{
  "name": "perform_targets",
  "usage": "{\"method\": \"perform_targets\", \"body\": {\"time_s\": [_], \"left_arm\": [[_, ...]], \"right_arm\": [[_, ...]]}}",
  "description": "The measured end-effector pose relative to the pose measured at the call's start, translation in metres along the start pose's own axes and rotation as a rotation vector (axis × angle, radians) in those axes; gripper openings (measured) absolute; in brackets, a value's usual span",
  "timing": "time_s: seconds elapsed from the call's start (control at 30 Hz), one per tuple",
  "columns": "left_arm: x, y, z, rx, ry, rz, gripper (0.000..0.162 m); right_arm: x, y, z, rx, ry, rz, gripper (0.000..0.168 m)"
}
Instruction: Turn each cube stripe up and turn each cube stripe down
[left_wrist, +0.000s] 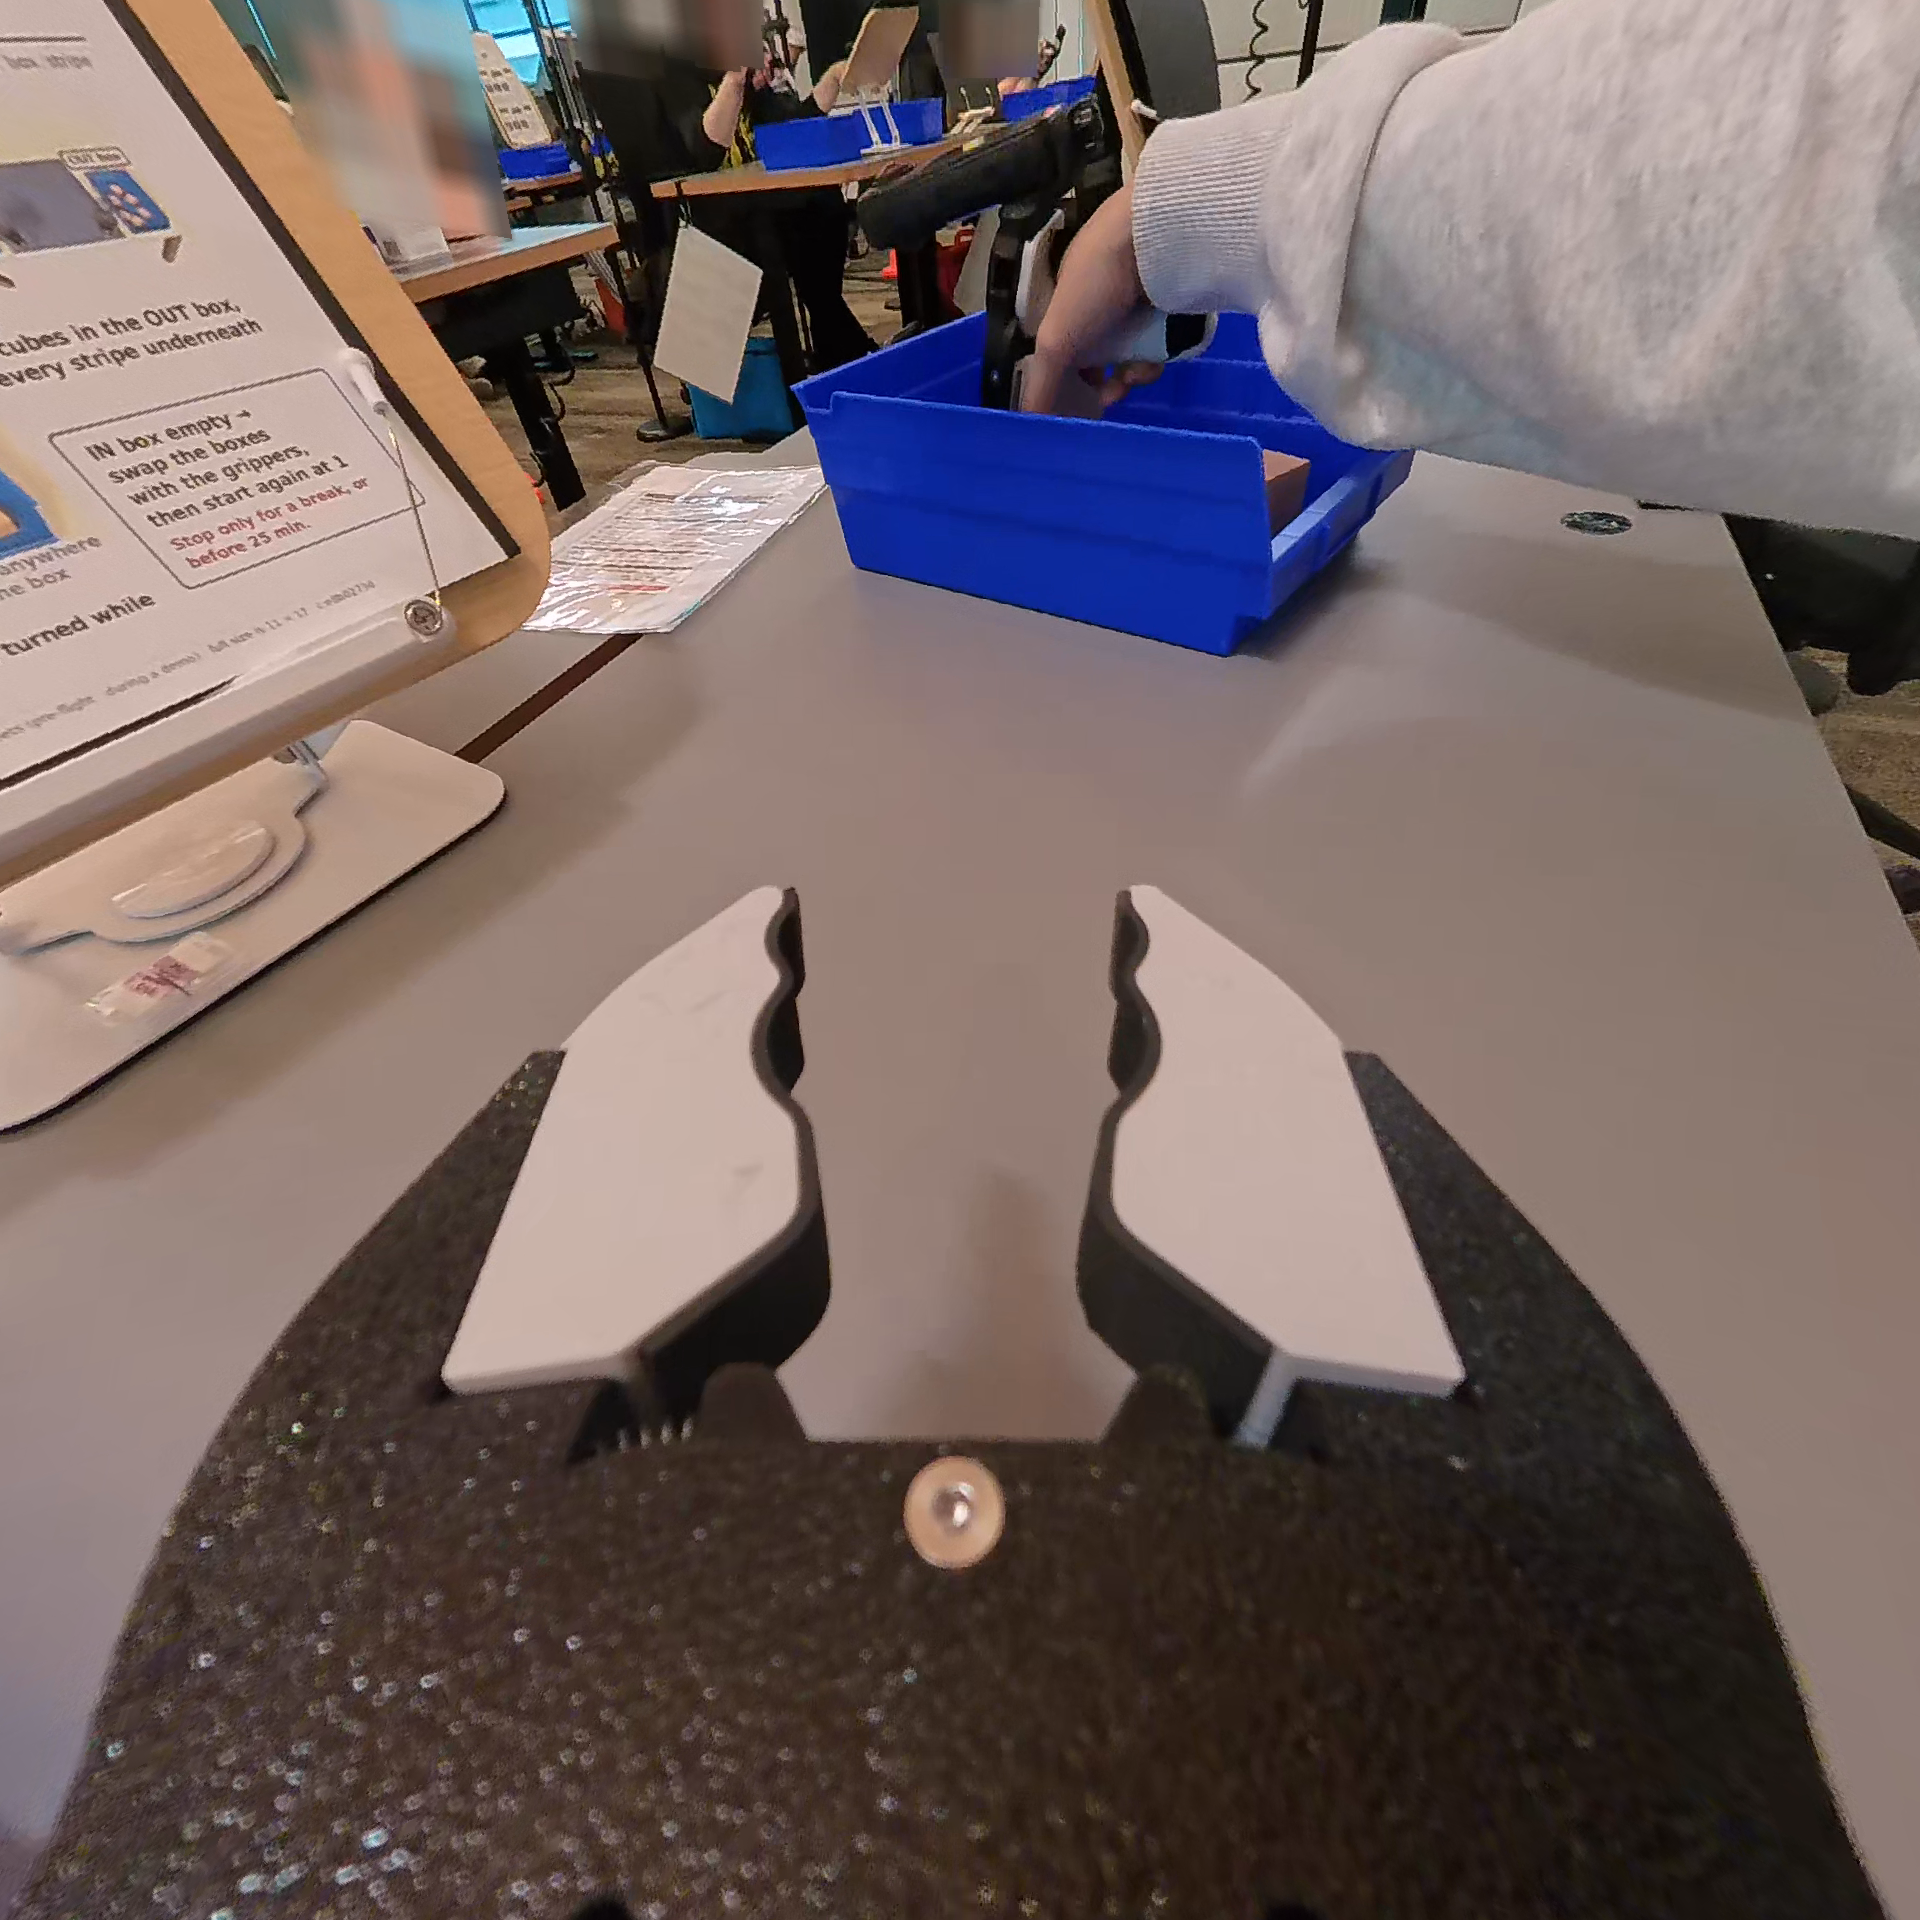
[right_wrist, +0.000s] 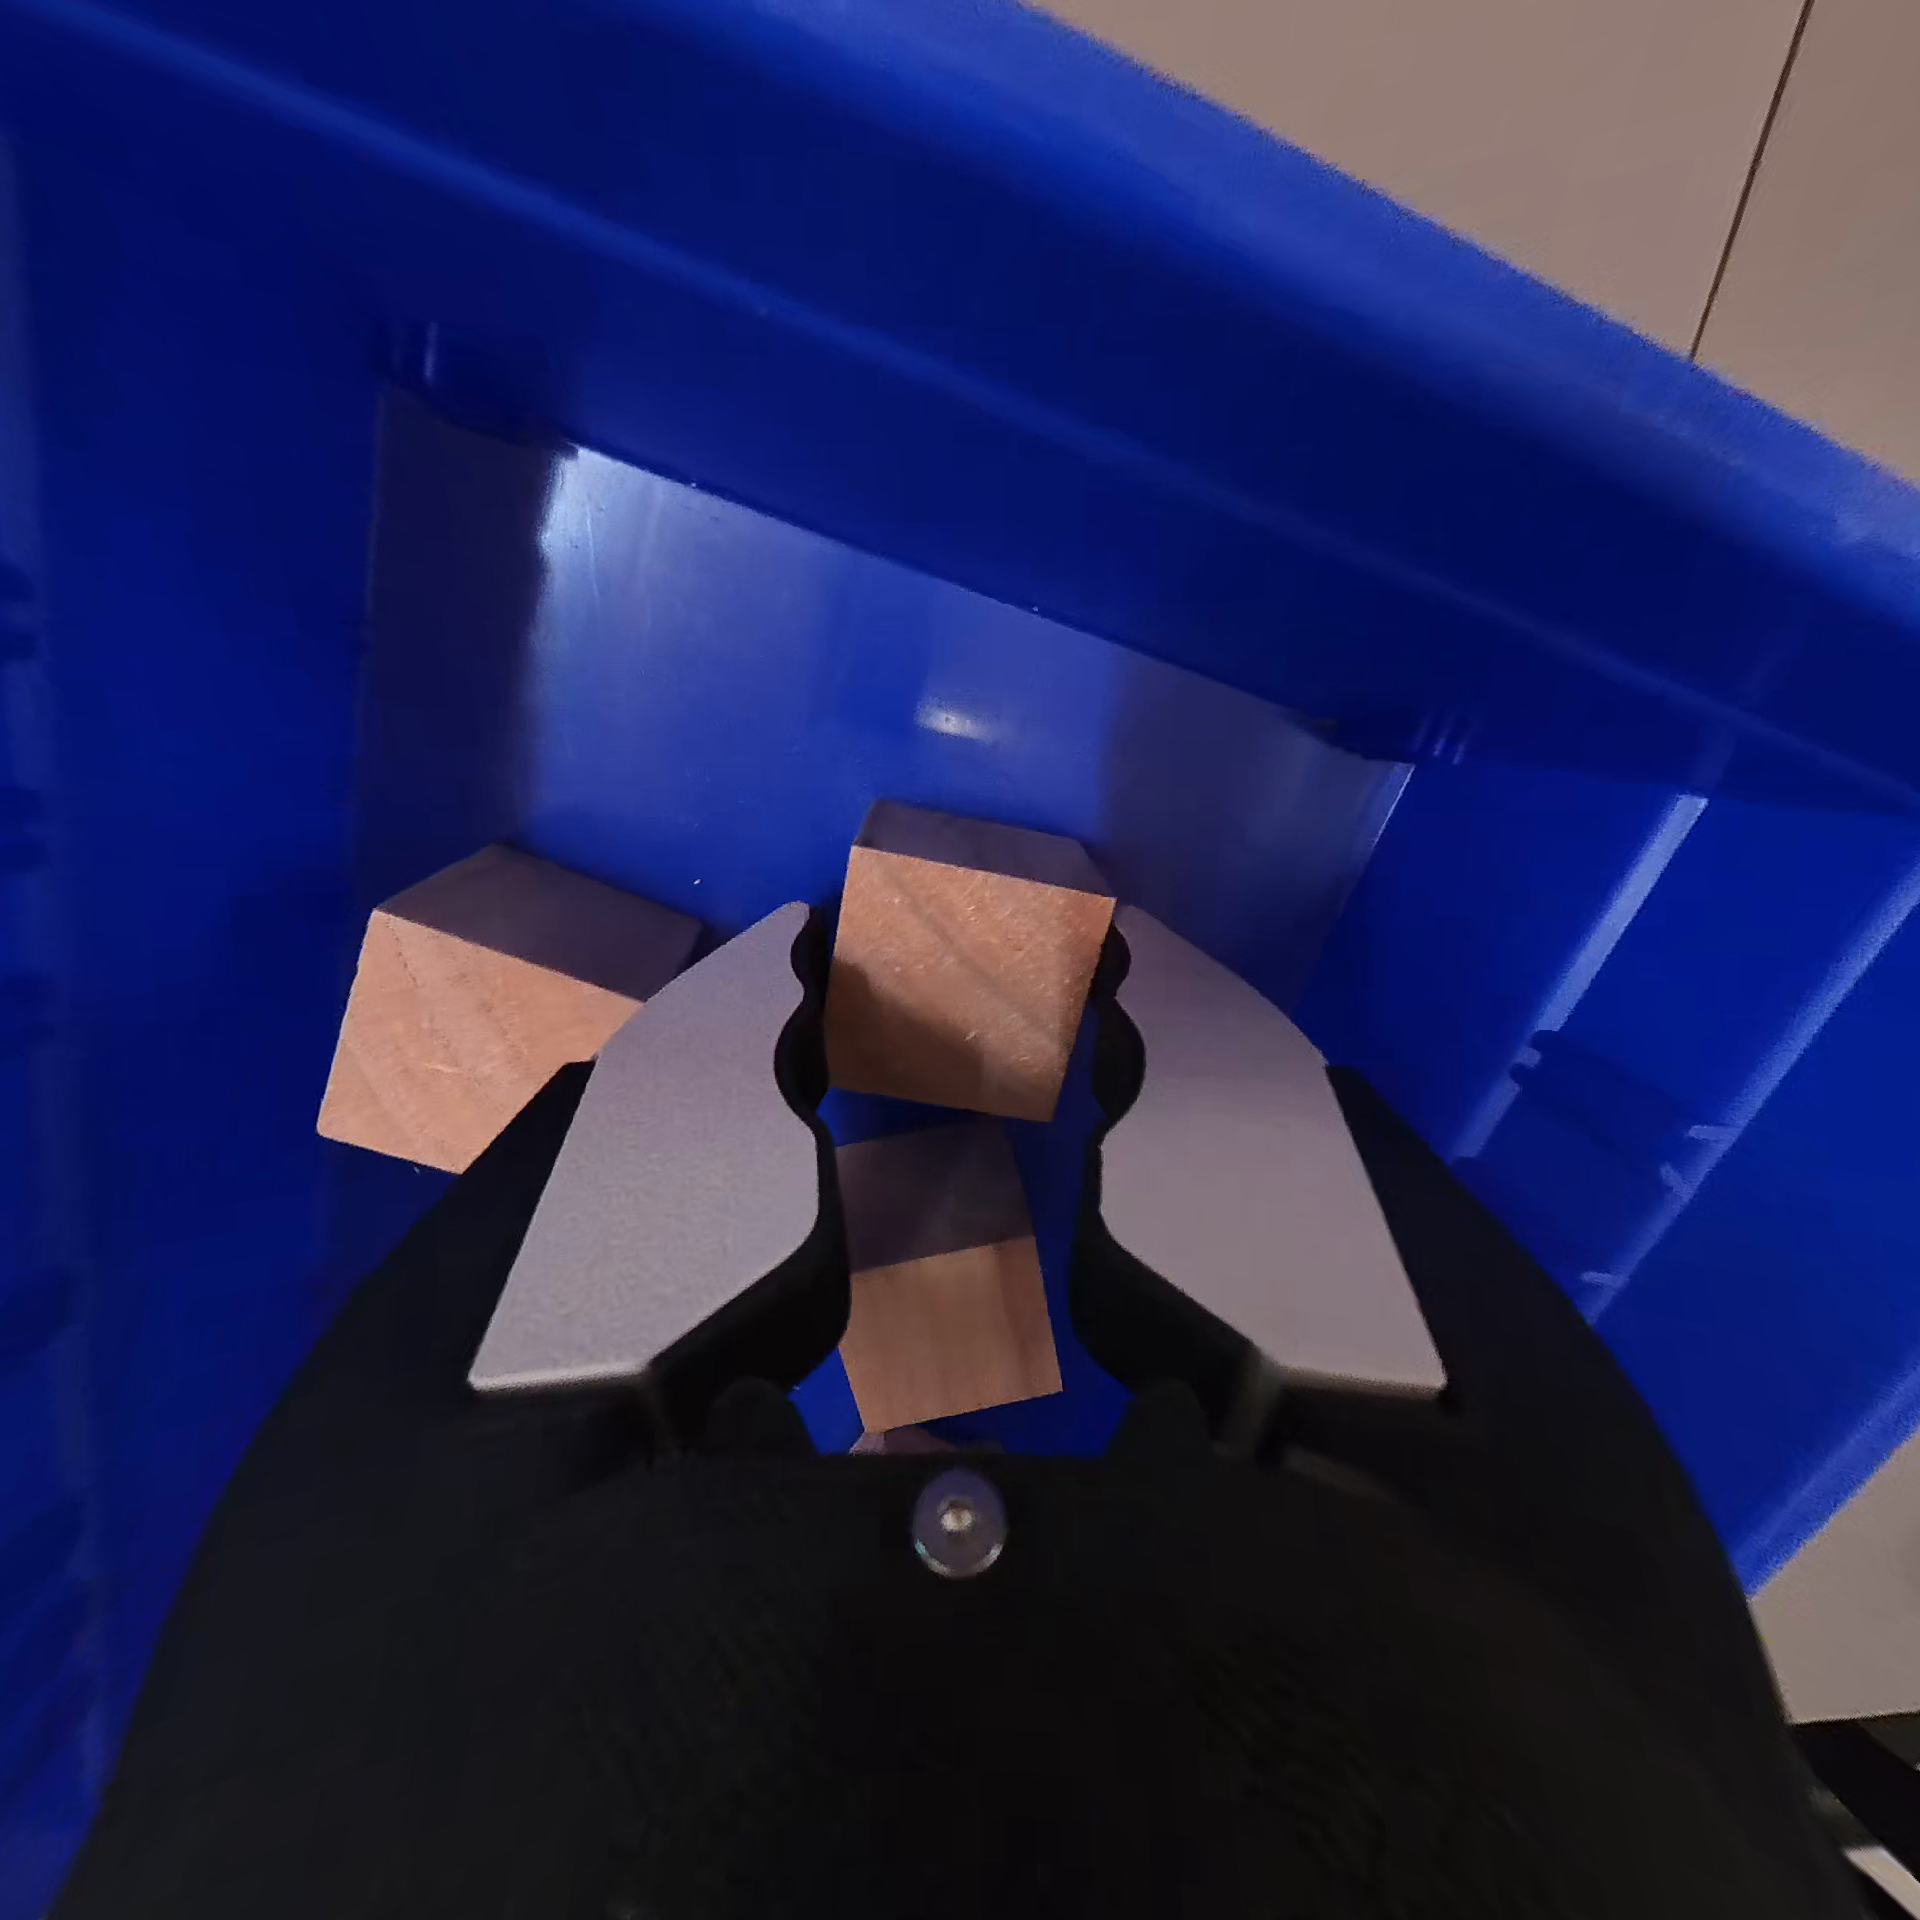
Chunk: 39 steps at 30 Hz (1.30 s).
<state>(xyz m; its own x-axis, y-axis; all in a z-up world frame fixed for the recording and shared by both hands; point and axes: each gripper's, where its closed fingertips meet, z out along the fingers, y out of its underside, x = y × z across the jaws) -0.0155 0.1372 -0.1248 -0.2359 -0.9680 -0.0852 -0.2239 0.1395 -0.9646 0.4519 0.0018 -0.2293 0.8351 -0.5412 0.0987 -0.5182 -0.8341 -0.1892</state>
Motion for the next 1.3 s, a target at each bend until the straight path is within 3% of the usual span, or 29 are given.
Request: {"method": "perform_targets", "body": {"time_s": [0.07, 0.2, 0.33, 0.5, 0.67, 0.83, 1.0, 1.17, 1.3], "left_arm": [[-0.001, 0.000, -0.001, 0.003, -0.008, 0.000, 0.056], [-0.009, -0.006, -0.008, 0.037, -0.041, -0.012, 0.060], [-0.033, -0.017, -0.029, 0.091, -0.132, -0.063, 0.061], [-0.093, -0.027, -0.086, 0.100, -0.399, -0.149, 0.061], [-0.179, -0.013, -0.161, -0.050, -0.736, -0.348, 0.061], [-0.245, 0.021, -0.201, -0.311, -0.907, -0.401, 0.066], [-0.279, 0.061, -0.206, -0.550, -0.918, -0.549, 0.076], [-0.304, 0.106, -0.207, -0.802, -0.864, -0.657, 0.072], [-0.322, 0.129, -0.206, -0.843, -0.890, -0.824, 0.073]], "right_arm": [[0.001, -0.001, -0.003, 0.017, 0.015, -0.010, 0.053], [0.008, -0.010, -0.030, 0.097, 0.074, -0.040, 0.086], [0.000, -0.024, -0.090, 0.344, 0.107, -0.050, 0.091], [-0.098, -0.025, -0.199, 0.897, -0.156, -0.125, 0.093], [-0.234, 0.018, -0.264, 1.213, -0.490, -0.263, 0.091], [-0.335, 0.048, -0.242, 1.357, -0.652, -0.344, 0.084], [-0.399, 0.055, -0.182, 1.300, -0.711, -0.458, 0.086], [-0.414, 0.064, -0.165, 1.274, -0.815, -0.445, 0.085], [-0.409, 0.066, -0.155, 1.308, -0.789, -0.463, 0.080]]}}
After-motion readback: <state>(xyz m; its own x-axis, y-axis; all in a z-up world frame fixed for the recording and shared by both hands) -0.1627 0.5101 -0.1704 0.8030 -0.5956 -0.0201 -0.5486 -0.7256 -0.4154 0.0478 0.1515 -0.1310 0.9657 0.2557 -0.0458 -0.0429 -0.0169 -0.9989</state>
